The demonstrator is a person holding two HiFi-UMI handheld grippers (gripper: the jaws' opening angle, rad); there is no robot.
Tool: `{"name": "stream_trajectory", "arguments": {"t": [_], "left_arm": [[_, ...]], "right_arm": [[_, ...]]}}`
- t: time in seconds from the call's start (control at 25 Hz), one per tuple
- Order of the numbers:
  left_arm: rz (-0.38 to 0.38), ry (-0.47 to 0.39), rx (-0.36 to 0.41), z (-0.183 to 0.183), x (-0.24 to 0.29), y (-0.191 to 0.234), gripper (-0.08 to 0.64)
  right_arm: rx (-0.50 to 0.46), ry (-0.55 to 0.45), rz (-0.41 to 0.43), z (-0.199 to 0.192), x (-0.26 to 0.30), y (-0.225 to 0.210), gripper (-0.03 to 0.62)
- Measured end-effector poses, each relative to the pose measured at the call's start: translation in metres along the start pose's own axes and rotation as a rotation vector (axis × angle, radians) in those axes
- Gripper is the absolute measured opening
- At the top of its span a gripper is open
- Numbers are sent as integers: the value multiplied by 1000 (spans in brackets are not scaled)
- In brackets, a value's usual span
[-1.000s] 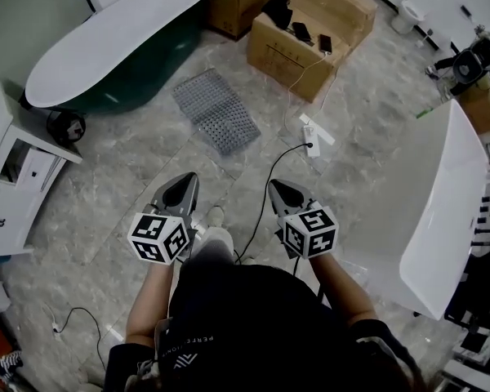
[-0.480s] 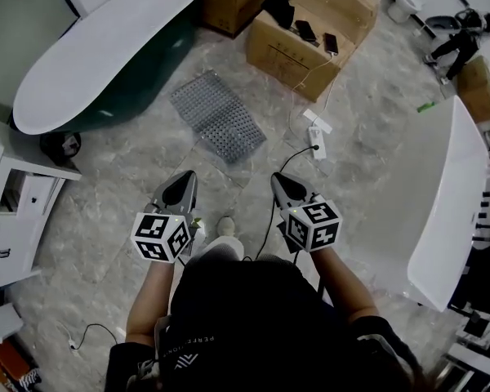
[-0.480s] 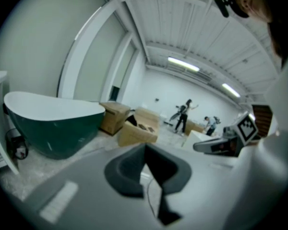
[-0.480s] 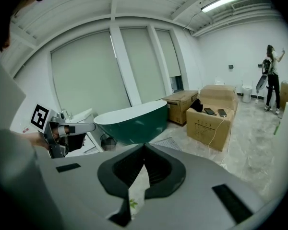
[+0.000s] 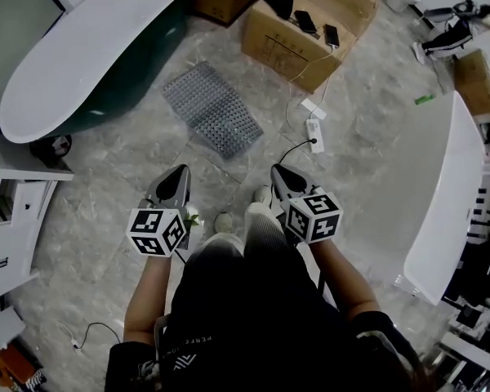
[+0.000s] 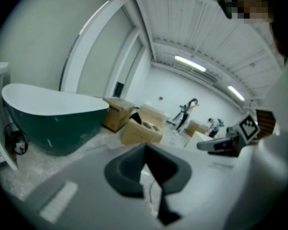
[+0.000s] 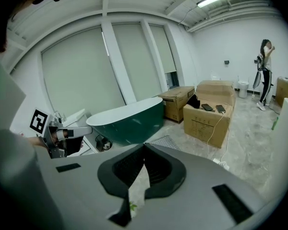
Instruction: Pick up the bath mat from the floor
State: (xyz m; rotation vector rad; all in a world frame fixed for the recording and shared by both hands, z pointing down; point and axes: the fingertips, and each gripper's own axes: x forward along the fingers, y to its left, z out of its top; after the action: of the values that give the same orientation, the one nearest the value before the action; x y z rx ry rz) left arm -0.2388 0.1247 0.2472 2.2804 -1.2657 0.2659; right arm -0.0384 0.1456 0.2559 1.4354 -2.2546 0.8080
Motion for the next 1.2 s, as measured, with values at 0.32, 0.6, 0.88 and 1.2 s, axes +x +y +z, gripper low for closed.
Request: {"name": "stream_trajectory", "arguments": {"t": [0.32, 0.6, 0.88, 1.2], "left_arm": [[68, 23, -9, 11, 43, 14, 6], [87, 47, 0, 35, 106, 9, 6], [45, 100, 36, 48, 176, -19, 6], [36, 123, 46, 50, 236, -28, 6]], "right_arm": [[-17, 45, 41, 17, 49, -37, -9], [-18, 70, 83, 45, 86, -81, -9], [17, 112, 93, 49, 104, -140, -9], [56, 167, 95, 35, 132, -191, -9]]}}
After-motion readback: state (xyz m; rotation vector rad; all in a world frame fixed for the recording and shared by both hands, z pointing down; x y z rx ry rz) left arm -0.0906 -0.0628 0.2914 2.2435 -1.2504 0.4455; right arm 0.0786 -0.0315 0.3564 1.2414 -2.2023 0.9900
